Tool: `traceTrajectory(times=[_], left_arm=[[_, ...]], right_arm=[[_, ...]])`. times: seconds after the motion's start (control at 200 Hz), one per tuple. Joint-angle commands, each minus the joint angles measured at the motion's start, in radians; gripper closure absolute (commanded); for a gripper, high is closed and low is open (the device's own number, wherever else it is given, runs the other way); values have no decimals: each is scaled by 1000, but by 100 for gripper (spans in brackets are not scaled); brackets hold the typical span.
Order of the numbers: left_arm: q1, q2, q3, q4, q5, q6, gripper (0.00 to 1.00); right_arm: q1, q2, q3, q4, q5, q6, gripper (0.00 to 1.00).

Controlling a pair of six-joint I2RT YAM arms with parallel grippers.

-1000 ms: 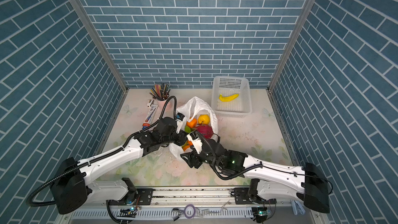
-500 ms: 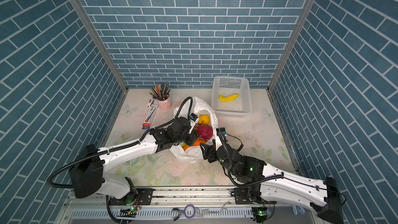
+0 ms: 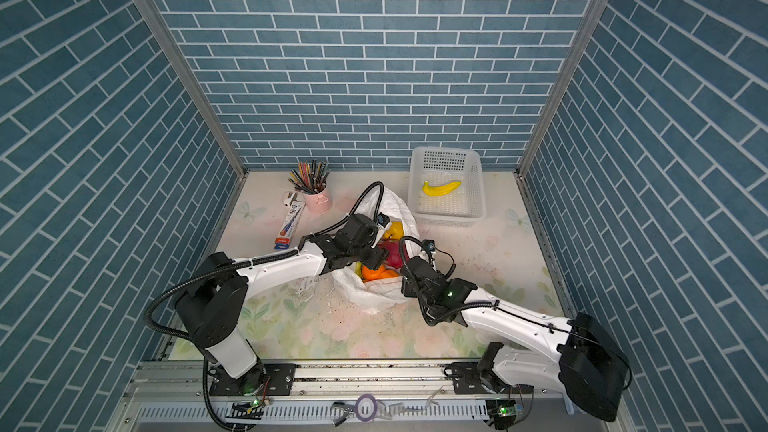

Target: Untie the knot of the plastic bag and take out the fruit

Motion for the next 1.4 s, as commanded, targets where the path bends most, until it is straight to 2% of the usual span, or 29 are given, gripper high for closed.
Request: traceTrajectory(times=[0.0, 0.095, 0.28, 0.475, 0.72, 0.92, 1.15, 1.395], left_arm=[[13, 16, 25, 31, 115, 86, 29], [14, 17, 5, 59, 156, 187, 29], [15, 3, -46, 127, 243, 428, 23], [26, 63, 36, 29, 252, 601, 19], [33, 185, 158, -125, 299, 698, 15], [34, 258, 208, -160, 247, 722, 14], [35, 291, 206, -185, 218, 762, 14], [31, 281, 161, -126, 210, 816, 14]], right_arm=[[0, 13, -19, -90, -81, 76, 53], [12, -2, -36, -110, -129, 98, 52], [24, -28, 9, -127, -112, 55, 51], [23, -38, 41, -168, -93, 33, 50], [2, -75, 35, -123, -94, -17, 49], [-19, -86, 42, -103, -111, -43, 48], [-32, -80, 49, -103, -122, -46, 44], [-35, -84, 55, -104, -127, -42, 43]])
